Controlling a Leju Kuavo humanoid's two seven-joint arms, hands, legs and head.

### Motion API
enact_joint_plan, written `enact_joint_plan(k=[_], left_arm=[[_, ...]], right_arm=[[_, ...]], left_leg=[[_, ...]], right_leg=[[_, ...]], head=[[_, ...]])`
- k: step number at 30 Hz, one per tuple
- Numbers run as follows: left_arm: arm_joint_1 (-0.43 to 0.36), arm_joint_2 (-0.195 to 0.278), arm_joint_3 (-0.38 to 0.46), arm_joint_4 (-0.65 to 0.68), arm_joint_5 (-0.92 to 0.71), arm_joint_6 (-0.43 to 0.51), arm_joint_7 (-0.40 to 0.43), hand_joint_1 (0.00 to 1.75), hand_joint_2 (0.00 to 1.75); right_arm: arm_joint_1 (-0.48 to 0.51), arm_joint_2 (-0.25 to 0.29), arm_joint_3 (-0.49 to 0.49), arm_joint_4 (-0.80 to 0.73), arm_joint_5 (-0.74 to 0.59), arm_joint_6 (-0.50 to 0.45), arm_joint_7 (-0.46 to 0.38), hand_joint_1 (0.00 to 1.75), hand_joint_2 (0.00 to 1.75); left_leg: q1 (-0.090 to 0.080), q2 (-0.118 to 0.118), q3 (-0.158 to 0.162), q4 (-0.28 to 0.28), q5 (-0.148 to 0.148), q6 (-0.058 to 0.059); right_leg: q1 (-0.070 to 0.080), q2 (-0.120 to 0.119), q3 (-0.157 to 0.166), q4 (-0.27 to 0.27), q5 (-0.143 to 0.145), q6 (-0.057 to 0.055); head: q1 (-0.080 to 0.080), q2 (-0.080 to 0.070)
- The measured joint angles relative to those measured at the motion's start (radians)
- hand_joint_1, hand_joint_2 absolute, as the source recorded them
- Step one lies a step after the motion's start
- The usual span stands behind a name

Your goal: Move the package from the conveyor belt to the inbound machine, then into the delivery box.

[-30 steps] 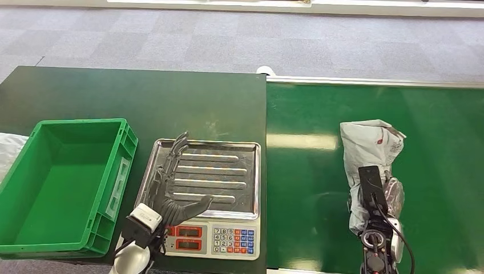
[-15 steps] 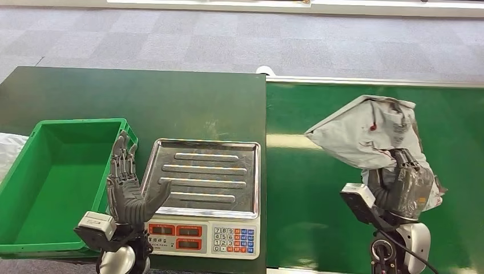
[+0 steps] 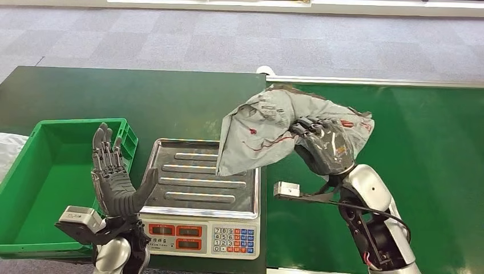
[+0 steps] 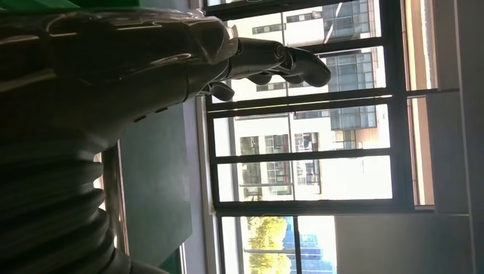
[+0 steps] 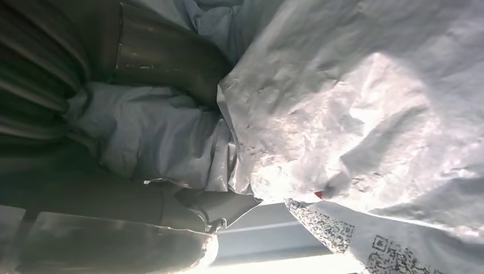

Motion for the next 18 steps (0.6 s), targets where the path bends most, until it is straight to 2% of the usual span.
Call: enact_joint_plan(k=[4,7,12,15,18], left_arm=[[-0.011,0.002,-0.002,0.003,0.013,-0.001,0.0,0.0,1.75],[-0.042,0.003,-0.011,0.021,0.03,-0.007,0.0,0.0,1.75],[-0.096,-0.001,-0.035,0.065,0.044,-0.009,0.0,0.0,1.75],[-0.11,-0.003,-0.043,0.077,0.065,-0.023,0.0,0.0,1.75],[-0.126,-0.01,-0.05,0.086,0.079,-0.047,0.0,0.0,1.75]], right_arm=[[-0.103,-0.022,0.113,0.083,-0.026,0.081,0.0,1.75,1.75],[-0.198,-0.017,0.222,0.166,-0.075,0.16,0.011,1.75,1.75],[-0.327,0.034,0.402,0.296,-0.149,0.203,0.038,1.75,1.75],[-0.366,0.066,0.467,0.364,-0.213,0.215,0.041,1.75,1.75],[-0.376,0.122,0.514,0.454,-0.291,0.193,0.041,1.75,1.75]], left_leg=[[0.0,0.0,-0.001,0.0,0.0,0.0],[0.0,0.0,-0.002,0.0,0.001,0.0],[0.0,-0.001,-0.001,0.0,0.001,-0.001],[0.0,0.0,-0.002,0.0,0.001,-0.001],[0.0,0.001,-0.002,0.0,0.001,-0.001]], right_leg=[[0.0,0.0,-0.001,0.0,0.0,0.0],[0.0,0.0,-0.001,0.001,0.001,0.0],[0.0,-0.001,-0.002,0.001,0.001,0.0],[0.0,0.0,-0.002,0.001,0.001,0.0],[0.0,0.0,-0.003,0.001,0.001,0.0]], head=[[0.0,0.0],[0.0,0.0],[0.0,0.0],[0.0,0.0],[0.0,0.0]])
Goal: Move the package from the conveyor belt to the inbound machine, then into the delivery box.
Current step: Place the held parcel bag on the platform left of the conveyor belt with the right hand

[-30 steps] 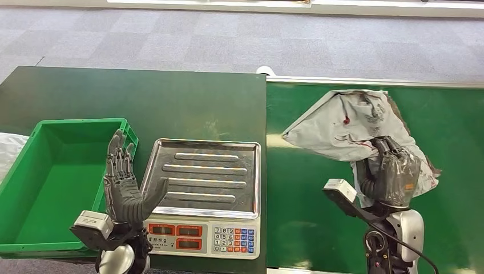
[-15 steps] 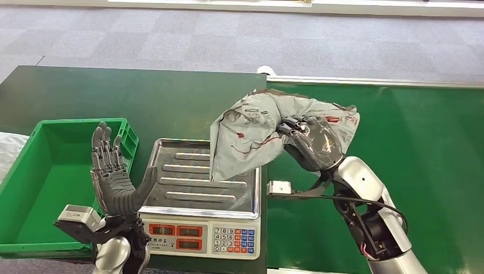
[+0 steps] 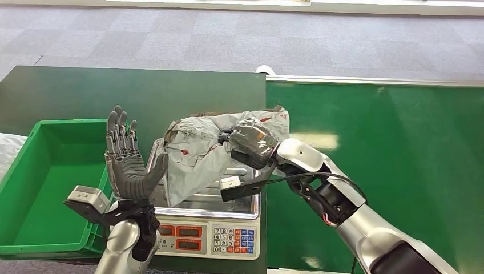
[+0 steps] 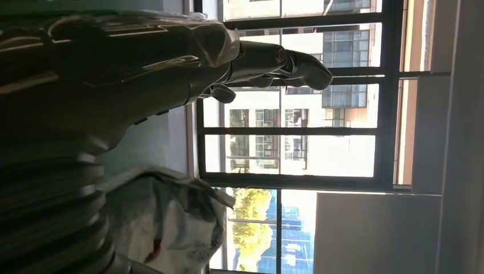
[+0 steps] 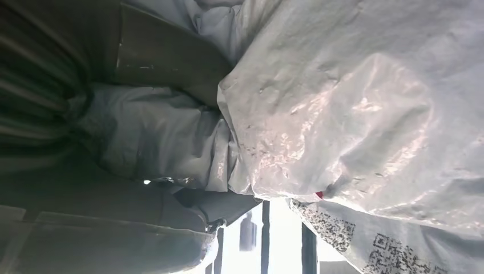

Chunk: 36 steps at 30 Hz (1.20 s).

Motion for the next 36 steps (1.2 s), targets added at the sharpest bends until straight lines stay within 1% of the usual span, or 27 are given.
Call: enact_joint_plan(k=[3,5,8,12,17,18,21,22,24,27,29,30,31,32,34,36], left_arm=[[-0.018,-0.004,-0.005,0.013,0.001,-0.013,0.0,0.0,1.75],[-0.031,-0.006,-0.007,0.021,0.001,-0.017,0.0,0.0,1.75],[-0.041,-0.009,-0.007,0.031,0.001,-0.017,0.0,0.0,1.75],[-0.047,-0.01,-0.007,0.045,0.004,-0.016,0.0,0.0,1.75],[-0.052,-0.011,-0.007,0.067,0.009,-0.017,0.0,0.0,1.75],[-0.054,-0.012,-0.007,0.071,0.008,-0.017,0.0,0.0,1.75],[-0.057,-0.013,-0.007,0.079,0.006,-0.012,0.0,0.0,1.75],[-0.057,-0.015,-0.007,0.081,0.005,-0.01,0.0,0.0,1.75],[-0.057,-0.017,-0.006,0.082,0.001,-0.007,0.0,0.0,1.75],[-0.053,-0.017,-0.006,0.081,-0.005,-0.007,0.0,0.0,1.75],[-0.048,-0.017,-0.006,0.081,-0.008,-0.009,0.0,0.0,1.75],[-0.045,-0.017,-0.005,0.082,-0.009,-0.011,0.0,0.0,1.75],[-0.043,-0.017,-0.005,0.082,-0.009,-0.016,0.0,0.0,1.75],[-0.042,-0.017,-0.005,0.083,-0.01,-0.022,0.0,0.0,1.75],[-0.042,-0.018,-0.005,0.088,-0.009,-0.036,0.0,0.0,1.75],[-0.042,-0.02,-0.005,0.094,-0.008,-0.046,0.0,0.0,1.75]], right_arm=[[0.004,0.077,0.034,0.11,-0.021,-0.032,0.003,1.75,1.75],[0.007,0.13,0.055,0.183,-0.02,-0.029,0.013,1.75,1.75],[0.008,0.191,0.074,0.268,-0.02,-0.007,0.038,1.75,1.75],[0.001,0.241,0.09,0.36,-0.012,0.015,0.083,1.75,1.75],[-0.004,0.273,0.099,0.448,0.015,-0.018,0.137,1.75,1.75],[-0.005,0.278,0.101,0.46,0.025,-0.029,0.152,1.43,1.75],[-0.008,0.291,0.106,0.485,0.049,-0.079,0.199,0.12,1.75],[-0.008,0.292,0.106,0.49,0.051,-0.101,0.216,0.0,1.75],[-0.008,0.293,0.096,0.497,0.035,-0.137,0.234,0.0,1.75],[-0.009,0.287,0.051,0.497,-0.023,-0.185,0.226,0.0,1.75],[-0.002,0.278,-0.004,0.482,-0.092,-0.198,0.186,0.0,1.75],[0.005,0.271,-0.038,0.467,-0.144,-0.187,0.153,0.0,1.75],[0.018,0.264,-0.079,0.444,-0.218,-0.15,0.108,0.0,1.75],[0.036,0.255,-0.126,0.414,-0.304,-0.092,0.059,0.0,1.75],[0.08,0.236,-0.22,0.349,-0.474,0.059,-0.027,0.0,1.75],[0.127,0.218,-0.308,0.291,-0.603,0.197,-0.076,0.0,1.75]], left_leg=[[0.0,0.0,0.0,0.0,0.0,0.0],[0.0,0.0,0.0,0.0,0.0,0.0],[0.0,0.0,0.0,0.0,0.0,0.0],[0.0,0.0,-0.001,0.0,0.0,0.0],[0.0,0.0,0.0,0.0,0.0,0.0],[0.0,0.0,0.0,0.0,0.0,0.0],[0.0,0.0,0.001,0.0,0.0,0.0],[0.0,0.0,0.001,0.0,0.001,0.0],[0.0,0.0,0.001,0.0,0.001,0.0],[0.0,0.0,0.001,0.0,0.002,0.0],[0.0,-0.001,0.001,0.0,0.002,0.0],[0.0,-0.001,0.0,0.0,0.002,0.0],[0.0,-0.001,0.0,0.0,0.002,0.0],[0.0,-0.001,0.0,0.0,0.002,0.0],[0.0,-0.001,-0.001,0.001,0.002,0.0],[0.0,-0.001,-0.001,0.001,0.002,0.0]], right_leg=[[0.0,0.0,-0.001,0.0,0.0,0.0],[0.0,0.0,-0.001,0.0,0.0,0.0],[0.0,0.0,-0.001,0.0,0.0,0.0],[0.0,0.0,-0.001,0.0,0.0,0.0],[0.0,0.0,-0.001,0.0,0.0,0.0],[0.0,0.0,-0.001,0.0,0.0,0.0],[0.0,0.0,0.0,0.0,0.0,0.0],[0.0,0.0,0.0,0.0,0.0,0.0],[0.0,0.0,0.0,0.0,0.0,0.0],[0.0,0.0,0.0,0.0,0.001,-0.001],[0.0,0.0,0.0,0.0,0.001,-0.001],[0.0,0.0,0.0,0.0,0.001,-0.001],[0.0,0.0,-0.001,0.0,0.001,-0.001],[0.0,0.0,-0.001,0.0,0.001,-0.001],[0.0,0.0,-0.001,0.0,0.001,-0.001],[0.0,0.0,-0.002,0.0,0.001,-0.001]], head=[[0.0,0.0],[0.0,0.0],[0.0,0.0],[0.0,0.0],[0.0,0.0],[0.0,0.0],[0.0,0.0],[0.0,0.0],[0.0,0.0],[0.0,0.0],[0.0,0.0],[0.0,0.0],[0.0,0.0],[0.0,0.0],[0.0,0.0],[0.0,0.0]])
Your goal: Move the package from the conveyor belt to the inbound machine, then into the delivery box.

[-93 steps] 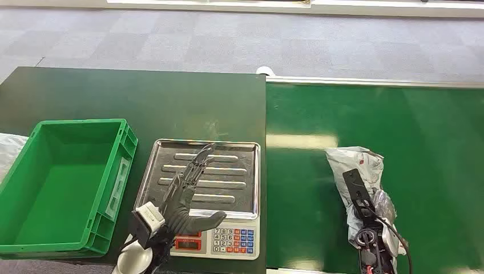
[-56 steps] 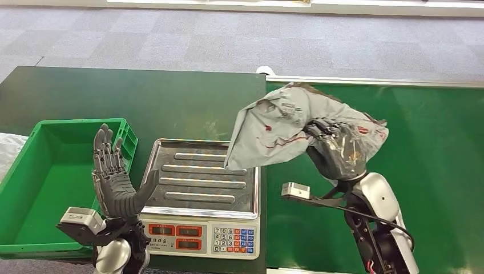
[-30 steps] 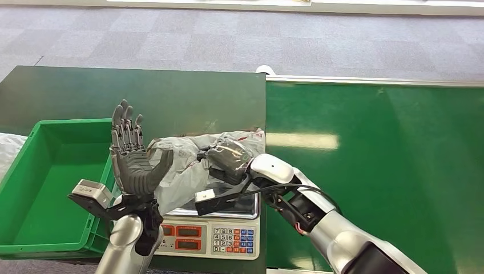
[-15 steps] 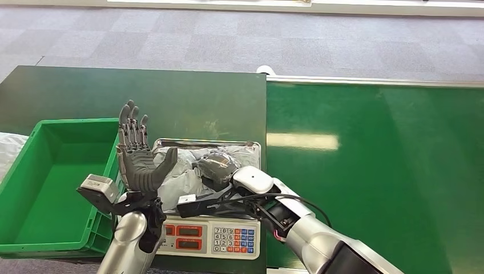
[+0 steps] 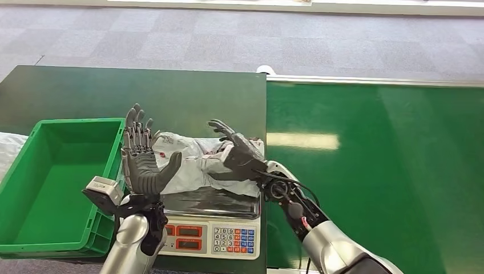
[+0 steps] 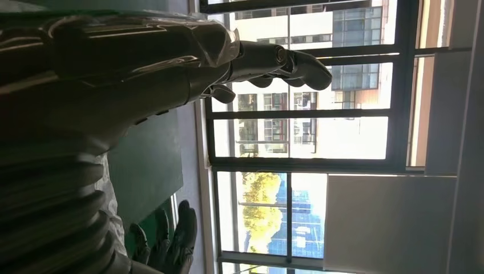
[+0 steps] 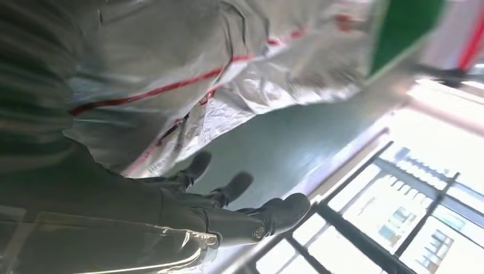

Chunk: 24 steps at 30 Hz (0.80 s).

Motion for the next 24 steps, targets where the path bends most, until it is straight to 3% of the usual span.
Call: enact_joint_plan(k=[8,13,19,24], left_arm=[[0.007,-0.003,0.001,0.009,0.001,-0.021,0.0,0.0,1.75],[0.018,-0.003,0.003,0.009,-0.002,-0.026,0.0,0.0,1.75],[0.032,0.001,0.01,0.008,-0.048,-0.031,0.017,0.0,1.75],[0.04,0.012,-0.001,0.016,-0.197,-0.116,0.114,0.0,1.75]], right_arm=[[0.149,-0.036,-0.243,-0.14,-0.342,0.423,-0.055,0.0,1.75],[0.21,-0.037,-0.318,-0.209,-0.454,0.6,-0.063,0.0,1.75],[0.259,-0.032,-0.39,-0.295,-0.539,0.659,-0.047,0.0,1.75],[0.308,-0.032,-0.45,-0.356,-0.522,0.635,-0.064,0.0,1.75]], left_leg=[[0.0,0.0,0.0,0.0,0.0,0.0],[0.0,0.0,-0.001,0.0,0.0,0.0],[0.0,0.0,-0.001,0.0,0.0,0.0],[0.0,0.0,-0.001,0.0,0.0,0.0]], right_leg=[[0.0,0.0,0.0,0.0,0.0,0.0],[0.0,0.0,0.0,0.0,0.0,0.0],[0.0,0.0,0.0,0.0,0.0,0.0],[0.0,0.0,0.0,0.0,0.0,0.0]], head=[[0.0,0.0],[0.0,0.0],[0.0,0.0],[0.0,0.0]])
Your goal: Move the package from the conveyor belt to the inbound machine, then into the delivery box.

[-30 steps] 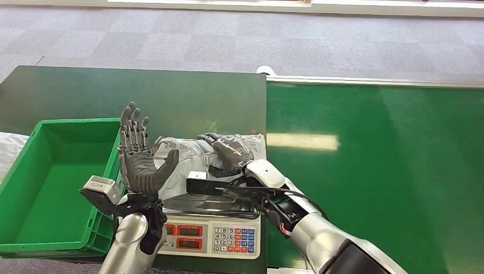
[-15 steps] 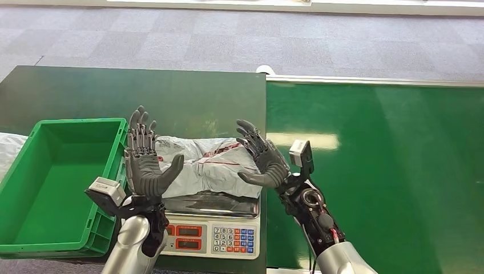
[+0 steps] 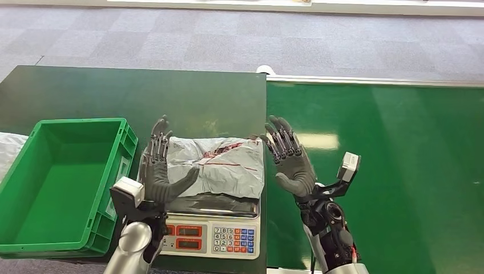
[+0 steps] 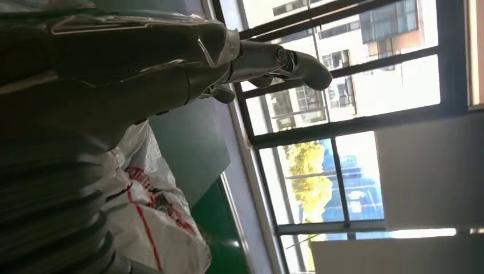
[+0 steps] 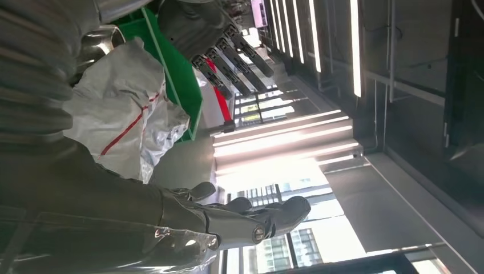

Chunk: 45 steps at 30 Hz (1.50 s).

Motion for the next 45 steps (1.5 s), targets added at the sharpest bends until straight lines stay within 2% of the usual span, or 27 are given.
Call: enact_joint_plan(k=[5,11,26,42,43,45], left_arm=[[-0.008,0.0,-0.025,0.035,-0.144,-0.056,0.076,0.0,1.75],[-0.044,0.0,-0.034,0.1,-0.311,-0.053,0.184,0.0,1.75],[-0.098,0.0,-0.053,0.244,-0.594,-0.095,0.375,0.0,1.75],[-0.151,-0.008,-0.071,0.35,-0.658,-0.092,0.427,0.01,1.75],[-0.157,-0.01,-0.073,0.36,-0.667,-0.09,0.432,0.29,1.75],[-0.169,-0.016,-0.075,0.382,-0.679,-0.081,0.431,1.14,1.75]], right_arm=[[0.046,-0.001,-0.068,-0.031,0.001,0.003,-0.01,0.0,1.75],[0.104,0.0,-0.133,-0.095,0.047,-0.013,0.011,0.0,1.75],[0.142,0.001,-0.179,-0.103,0.102,-0.038,-0.003,0.0,1.75],[0.142,0.014,-0.199,-0.103,0.107,-0.038,0.002,0.0,1.75],[0.142,0.015,-0.201,-0.103,0.107,-0.038,0.003,0.0,1.75],[0.142,0.018,-0.205,-0.103,0.103,-0.037,0.007,0.0,1.75]], left_leg=[[0.0,0.0,0.0,0.0,0.0,0.0],[0.0,0.0,0.0,0.0,0.0,0.0],[0.0,0.0,0.0,0.0,0.0,0.0],[0.0,0.0,0.002,0.0,0.0,0.0],[0.0,0.0,0.002,0.0,0.0,0.0],[0.0,0.0,0.003,0.0,0.0,0.0]], right_leg=[[0.0,0.0,0.0,0.0,0.0,0.0],[0.0,0.0,0.0,0.0,0.0,0.0],[0.0,0.0,0.0,0.0,0.0,0.0],[0.0,0.0,0.002,0.0,0.0,0.0],[0.0,0.0,0.003,0.0,0.0,0.0],[0.0,-0.001,0.004,0.0,0.0,0.0]], head=[[0.0,0.0],[0.0,0.0],[0.0,0.0],[0.0,0.0],[0.0,0.0],[0.0,0.0]])
